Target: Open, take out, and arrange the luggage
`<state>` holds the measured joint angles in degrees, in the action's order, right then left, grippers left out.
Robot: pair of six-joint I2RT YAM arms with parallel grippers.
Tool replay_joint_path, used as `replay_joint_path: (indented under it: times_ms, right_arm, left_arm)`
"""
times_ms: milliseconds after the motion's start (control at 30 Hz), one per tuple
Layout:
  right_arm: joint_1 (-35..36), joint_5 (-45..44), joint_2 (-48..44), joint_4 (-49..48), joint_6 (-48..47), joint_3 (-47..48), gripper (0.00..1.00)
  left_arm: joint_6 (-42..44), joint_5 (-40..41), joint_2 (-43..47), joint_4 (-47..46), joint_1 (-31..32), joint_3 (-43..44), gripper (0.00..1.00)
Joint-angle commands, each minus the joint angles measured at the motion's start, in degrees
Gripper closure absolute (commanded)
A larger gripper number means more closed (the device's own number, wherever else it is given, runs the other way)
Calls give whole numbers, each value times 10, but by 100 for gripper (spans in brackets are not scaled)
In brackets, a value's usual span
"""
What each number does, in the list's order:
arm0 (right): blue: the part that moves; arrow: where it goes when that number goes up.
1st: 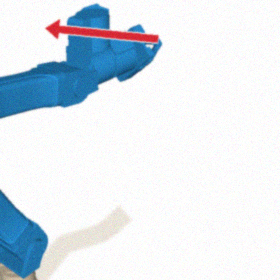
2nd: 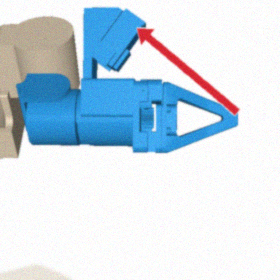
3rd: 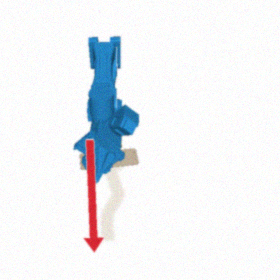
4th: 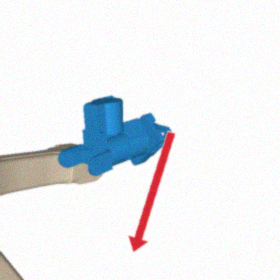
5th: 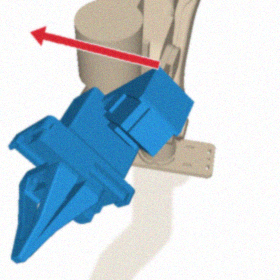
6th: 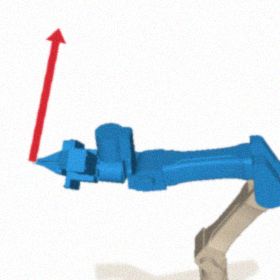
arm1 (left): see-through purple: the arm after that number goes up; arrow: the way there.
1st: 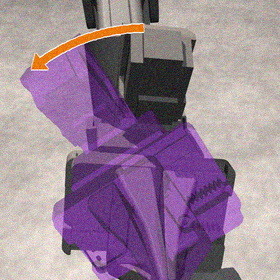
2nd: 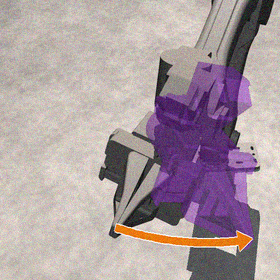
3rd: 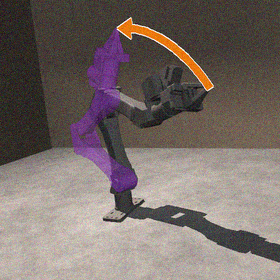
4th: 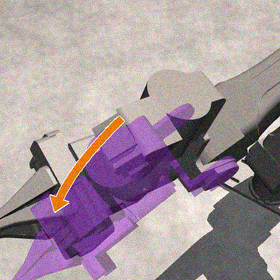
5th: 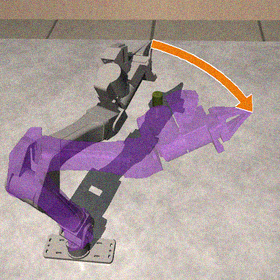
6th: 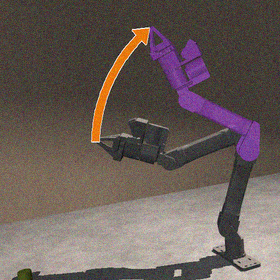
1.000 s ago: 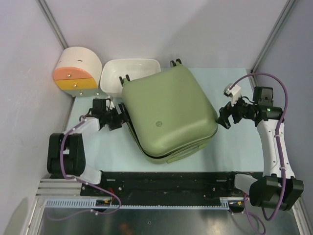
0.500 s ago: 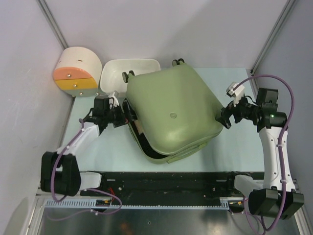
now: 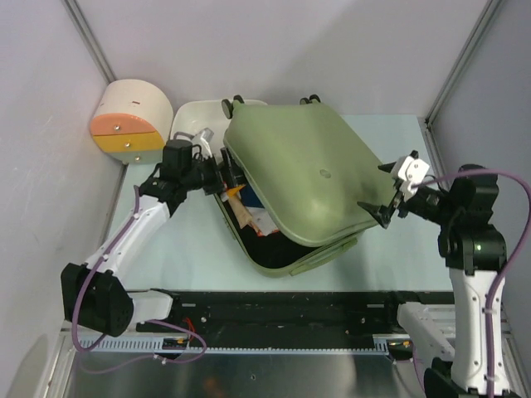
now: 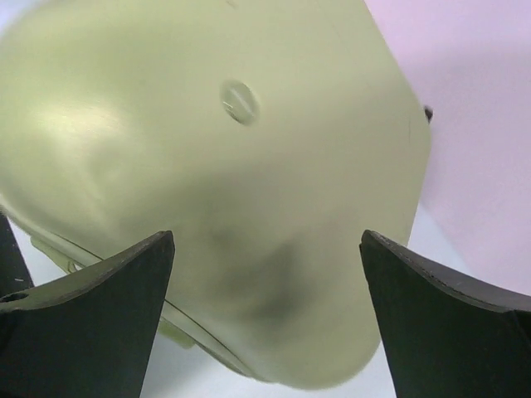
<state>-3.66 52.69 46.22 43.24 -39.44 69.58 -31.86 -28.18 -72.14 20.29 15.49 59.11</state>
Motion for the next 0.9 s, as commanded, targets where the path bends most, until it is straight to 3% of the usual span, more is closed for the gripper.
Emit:
replay_joint_path:
  times_ms: [0, 233, 533, 733, 867]
  right_arm:
    - [57, -19, -31, -31, -11, 20, 0]
    - [195, -173, -47, -110, 35, 39, 0]
    - [305, -227, 10, -115, 82, 123, 0]
    - [477, -412, 60, -87, 53, 165, 0]
    - [498, -464, 76, -83, 7, 172, 0]
  left_arm:
    - [-45, -42, -14, -44, 37, 59, 0]
    - [-58, -28, -65, -44, 52, 137, 0]
    - [-61, -15, -121, -45, 65, 204, 0]
    - [-58, -18, -171, -46, 68, 265, 0]
    - [-55, -16, -192, -46, 70, 287, 0]
